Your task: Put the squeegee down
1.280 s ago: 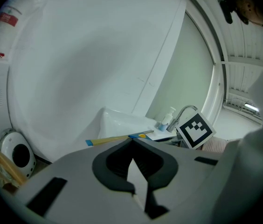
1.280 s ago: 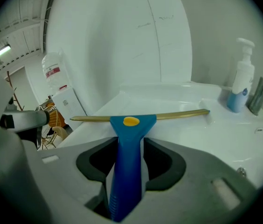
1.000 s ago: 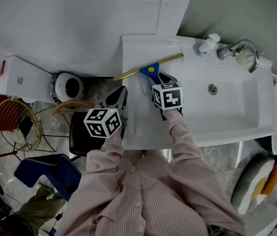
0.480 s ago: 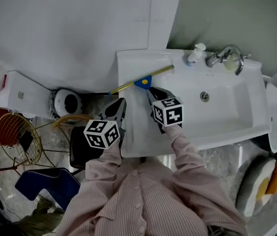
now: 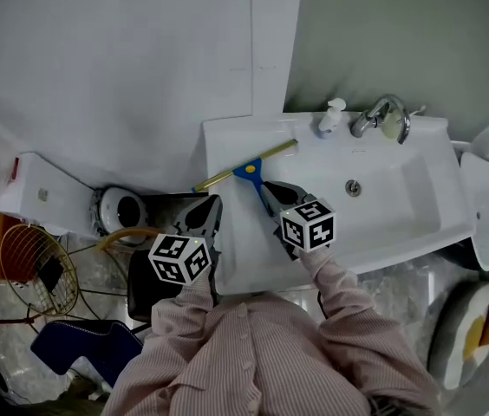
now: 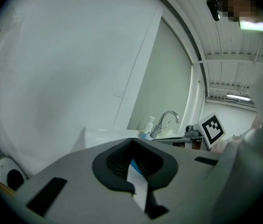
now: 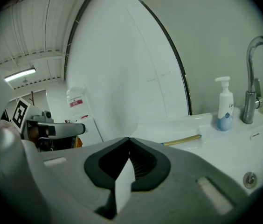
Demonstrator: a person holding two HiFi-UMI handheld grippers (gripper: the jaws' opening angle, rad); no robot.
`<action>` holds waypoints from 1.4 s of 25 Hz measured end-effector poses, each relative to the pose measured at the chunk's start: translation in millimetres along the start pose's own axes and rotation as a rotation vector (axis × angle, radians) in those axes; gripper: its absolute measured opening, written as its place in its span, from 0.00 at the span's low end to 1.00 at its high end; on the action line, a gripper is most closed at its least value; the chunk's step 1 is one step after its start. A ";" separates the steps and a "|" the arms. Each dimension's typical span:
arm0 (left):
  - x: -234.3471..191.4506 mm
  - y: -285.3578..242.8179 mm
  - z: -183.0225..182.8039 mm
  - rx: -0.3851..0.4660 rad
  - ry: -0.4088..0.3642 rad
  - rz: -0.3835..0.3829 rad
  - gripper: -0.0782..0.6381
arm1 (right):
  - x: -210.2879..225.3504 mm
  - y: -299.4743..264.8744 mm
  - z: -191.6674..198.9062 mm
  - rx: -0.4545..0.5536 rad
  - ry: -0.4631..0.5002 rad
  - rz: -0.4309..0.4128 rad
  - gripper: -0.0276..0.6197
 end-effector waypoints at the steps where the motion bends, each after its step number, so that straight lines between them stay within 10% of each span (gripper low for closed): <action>1: 1.9 2.5 -2.4 0.006 -0.006 0.006 0.11 | -2.8 3.8 -3.0 0.015 0.000 -0.006 0.05; 35: -3.7 43.4 -62.4 0.193 -0.064 -0.053 0.11 | -14.3 84.5 -71.9 0.288 0.068 -0.027 0.05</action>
Point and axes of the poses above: the fingertips, and each gripper's own axes: y backward along the fingers, x to its right, z out of its underside, the point moved 2 cm from there along y, backward along the fingers, and after that the axes turned 13 degrees about -z, right-handed, at the moved point
